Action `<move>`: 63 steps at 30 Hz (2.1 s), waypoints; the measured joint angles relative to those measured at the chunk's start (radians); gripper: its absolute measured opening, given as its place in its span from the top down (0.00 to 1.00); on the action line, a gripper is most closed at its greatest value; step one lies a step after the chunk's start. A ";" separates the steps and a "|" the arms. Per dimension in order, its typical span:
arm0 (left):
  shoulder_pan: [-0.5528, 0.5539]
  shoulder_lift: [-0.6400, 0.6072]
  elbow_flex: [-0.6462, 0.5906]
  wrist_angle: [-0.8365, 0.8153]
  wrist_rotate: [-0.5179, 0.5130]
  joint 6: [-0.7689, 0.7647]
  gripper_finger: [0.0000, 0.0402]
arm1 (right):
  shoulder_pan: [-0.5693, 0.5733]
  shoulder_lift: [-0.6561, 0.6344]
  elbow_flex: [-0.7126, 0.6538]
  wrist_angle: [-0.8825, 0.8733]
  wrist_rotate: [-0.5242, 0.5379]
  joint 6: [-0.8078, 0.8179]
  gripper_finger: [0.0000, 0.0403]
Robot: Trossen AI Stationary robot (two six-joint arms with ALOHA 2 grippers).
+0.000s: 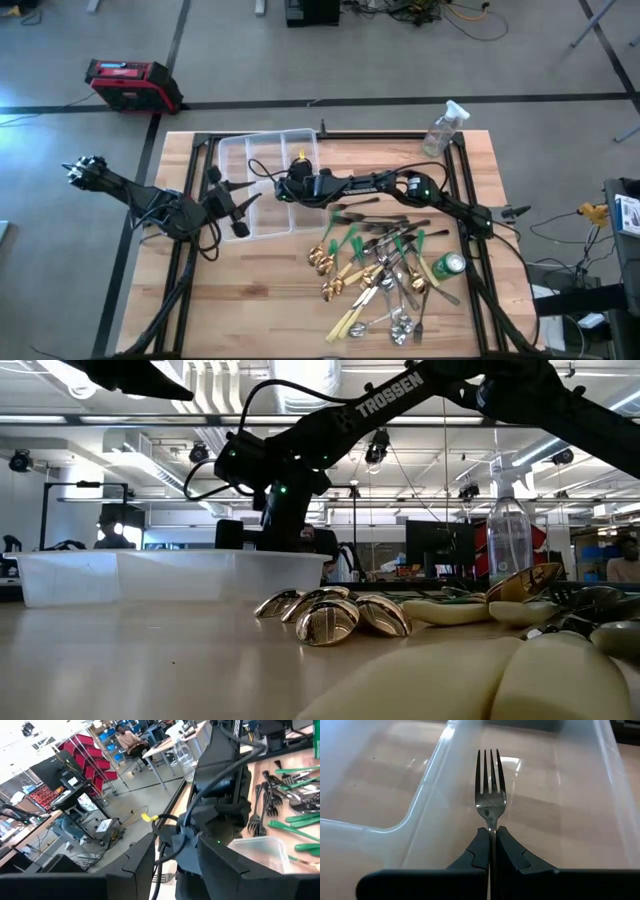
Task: Sort silverware
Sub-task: Put the black fork into the transparent silverware tray
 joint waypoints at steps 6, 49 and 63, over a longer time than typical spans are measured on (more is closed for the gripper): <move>0.000 0.000 -0.001 -0.020 -0.002 -0.009 0.68 | 0.000 0.000 0.001 0.002 -0.027 -0.049 0.92; 0.040 0.087 -0.178 -0.417 0.173 -0.775 0.71 | 0.060 -0.820 -0.933 -0.264 -0.610 -0.978 0.74; 0.042 -0.030 -0.008 -0.347 0.200 -0.759 0.71 | -0.014 -0.784 -1.096 -0.005 -0.604 -0.979 0.72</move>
